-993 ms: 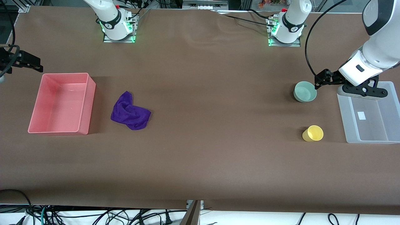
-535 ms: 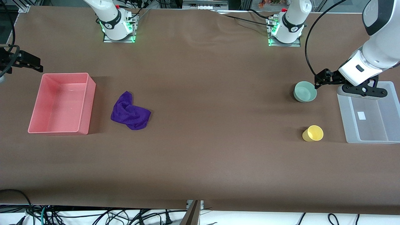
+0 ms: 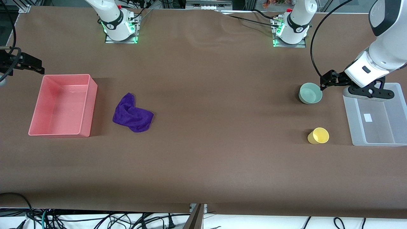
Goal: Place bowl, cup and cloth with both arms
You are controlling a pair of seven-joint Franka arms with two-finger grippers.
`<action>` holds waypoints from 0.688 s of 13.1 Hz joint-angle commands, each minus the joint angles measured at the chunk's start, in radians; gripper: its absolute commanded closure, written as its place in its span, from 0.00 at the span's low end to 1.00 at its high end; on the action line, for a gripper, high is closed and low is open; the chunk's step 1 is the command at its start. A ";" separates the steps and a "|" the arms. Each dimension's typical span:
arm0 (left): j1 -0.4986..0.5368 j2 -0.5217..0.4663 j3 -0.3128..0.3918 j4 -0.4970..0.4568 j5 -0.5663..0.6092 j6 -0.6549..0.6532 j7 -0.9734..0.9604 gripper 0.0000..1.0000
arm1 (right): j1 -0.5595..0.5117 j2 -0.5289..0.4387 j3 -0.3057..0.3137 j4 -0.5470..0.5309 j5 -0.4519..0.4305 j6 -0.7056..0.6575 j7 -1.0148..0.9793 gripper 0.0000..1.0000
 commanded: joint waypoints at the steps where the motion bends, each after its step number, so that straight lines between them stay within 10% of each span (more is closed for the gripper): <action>1: -0.001 -0.014 0.002 0.000 -0.012 -0.037 0.006 0.00 | 0.001 -0.003 0.003 -0.005 0.022 -0.003 0.012 0.00; 9: 0.004 0.009 0.007 -0.008 0.093 -0.083 0.062 0.00 | 0.033 0.143 0.003 -0.015 0.022 0.012 0.012 0.00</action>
